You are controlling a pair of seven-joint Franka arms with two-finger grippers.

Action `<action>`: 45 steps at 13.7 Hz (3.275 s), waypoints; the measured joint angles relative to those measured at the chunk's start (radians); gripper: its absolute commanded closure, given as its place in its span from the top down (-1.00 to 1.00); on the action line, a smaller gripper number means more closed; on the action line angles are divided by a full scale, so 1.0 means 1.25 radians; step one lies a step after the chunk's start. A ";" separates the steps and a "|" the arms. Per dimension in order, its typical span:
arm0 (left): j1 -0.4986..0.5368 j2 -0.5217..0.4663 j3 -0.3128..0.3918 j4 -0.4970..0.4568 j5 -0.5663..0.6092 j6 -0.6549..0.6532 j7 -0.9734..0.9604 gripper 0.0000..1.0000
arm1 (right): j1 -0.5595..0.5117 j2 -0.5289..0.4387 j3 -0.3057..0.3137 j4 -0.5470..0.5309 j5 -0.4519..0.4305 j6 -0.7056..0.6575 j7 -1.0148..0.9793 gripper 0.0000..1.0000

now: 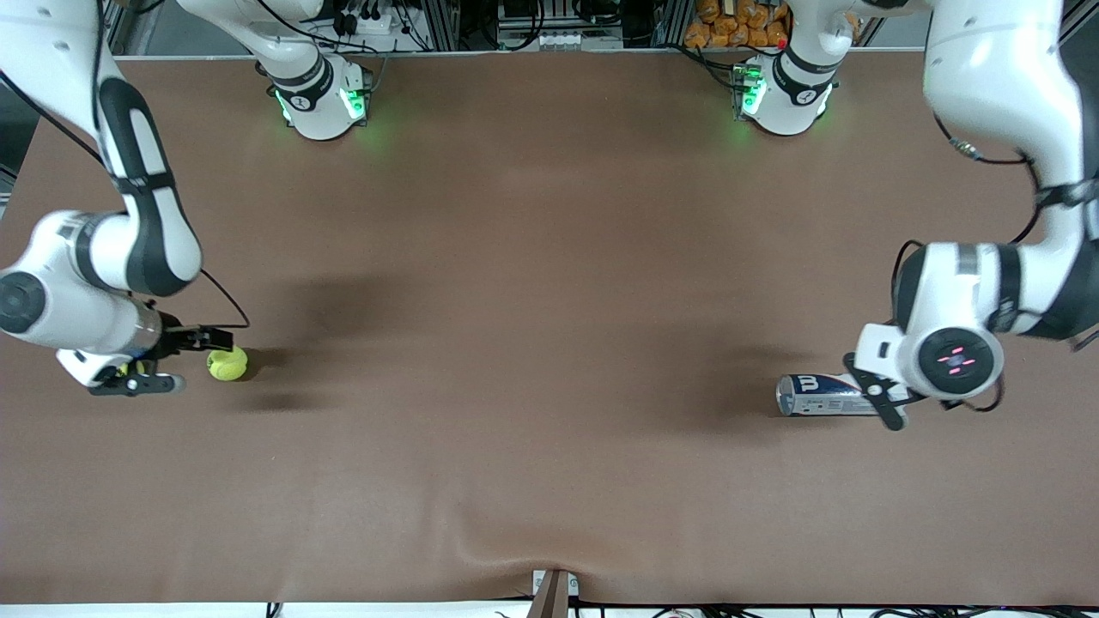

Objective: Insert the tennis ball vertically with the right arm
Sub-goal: 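Grasp the tennis ball with the right gripper while the left gripper grasps the can, then lift the ball with the right gripper while the left gripper stands the can upright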

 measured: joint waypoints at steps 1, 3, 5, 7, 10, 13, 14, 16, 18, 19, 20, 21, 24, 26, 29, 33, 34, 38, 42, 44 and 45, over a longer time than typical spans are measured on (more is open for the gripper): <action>-0.002 0.020 0.000 0.000 0.010 0.014 0.005 1.00 | 0.000 0.018 0.000 0.000 0.000 0.016 0.000 1.00; -0.002 0.052 0.000 0.000 0.025 0.047 0.009 1.00 | 0.000 0.045 0.000 0.000 0.000 0.042 0.000 1.00; -0.002 0.075 0.000 0.000 0.049 0.077 0.011 1.00 | 0.000 0.064 -0.001 0.000 0.000 0.055 -0.001 1.00; -0.004 0.095 -0.002 -0.002 0.060 0.107 0.013 1.00 | -0.002 0.070 -0.002 0.000 0.000 0.058 -0.009 1.00; -0.004 0.117 -0.001 -0.022 0.061 0.167 0.016 1.00 | -0.009 0.073 -0.004 0.000 0.000 0.074 -0.021 1.00; -0.001 0.134 0.000 -0.033 0.062 0.200 0.016 1.00 | -0.010 0.094 -0.005 0.000 0.000 0.102 -0.022 1.00; -0.001 0.138 0.001 -0.034 0.062 0.206 0.016 1.00 | -0.010 0.101 -0.005 0.000 0.000 0.108 -0.022 1.00; -0.001 0.145 0.002 -0.037 0.062 0.220 0.017 1.00 | -0.010 0.109 -0.005 0.000 0.000 0.112 -0.022 1.00; -0.001 0.151 0.002 -0.041 0.062 0.233 0.017 1.00 | -0.010 0.109 -0.005 0.000 0.000 0.112 -0.022 0.99; -0.001 0.151 0.002 -0.042 0.062 0.235 0.018 1.00 | -0.010 0.109 -0.005 0.000 0.000 0.112 -0.022 0.67; -0.001 0.151 0.002 -0.042 0.062 0.235 0.018 1.00 | -0.010 0.109 -0.005 0.000 0.000 0.112 -0.022 0.44; -0.001 0.151 0.002 -0.042 0.063 0.236 0.019 1.00 | -0.010 0.109 -0.005 0.000 0.000 0.112 -0.022 0.18; -0.001 0.151 0.003 -0.042 0.063 0.238 0.020 0.79 | -0.009 0.107 -0.005 0.003 0.000 0.111 -0.022 -0.62; -0.001 0.151 0.002 -0.042 0.063 0.238 0.021 0.47 | -0.009 0.107 -0.005 0.006 0.000 0.111 -0.025 -0.87; -0.001 0.151 0.003 -0.040 0.070 0.242 0.022 0.36 | -0.009 0.093 -0.005 0.049 0.000 0.047 -0.036 -1.00; -0.001 0.150 0.003 -0.038 0.072 0.247 0.040 0.38 | -0.009 0.035 -0.005 0.175 0.000 -0.151 -0.039 -1.00; -0.001 0.150 0.002 -0.036 0.071 0.253 0.056 0.38 | -0.009 0.023 -0.005 0.213 0.000 -0.198 -0.039 -1.00; 0.002 0.129 -0.024 -0.015 0.064 0.260 0.099 0.37 | -0.010 0.010 -0.006 0.368 0.000 -0.373 -0.039 -1.00; 0.002 0.076 -0.089 -0.012 -0.011 0.260 0.101 0.36 | -0.010 -0.011 -0.007 0.459 0.000 -0.447 -0.010 -1.00; 0.001 0.047 -0.134 -0.011 -0.096 0.260 0.101 0.35 | -0.010 -0.038 -0.006 0.470 0.000 -0.457 0.020 -1.00; 0.001 0.031 -0.157 -0.009 -0.146 0.260 0.101 0.34 | -0.010 -0.047 -0.005 0.470 0.000 -0.460 0.027 -1.00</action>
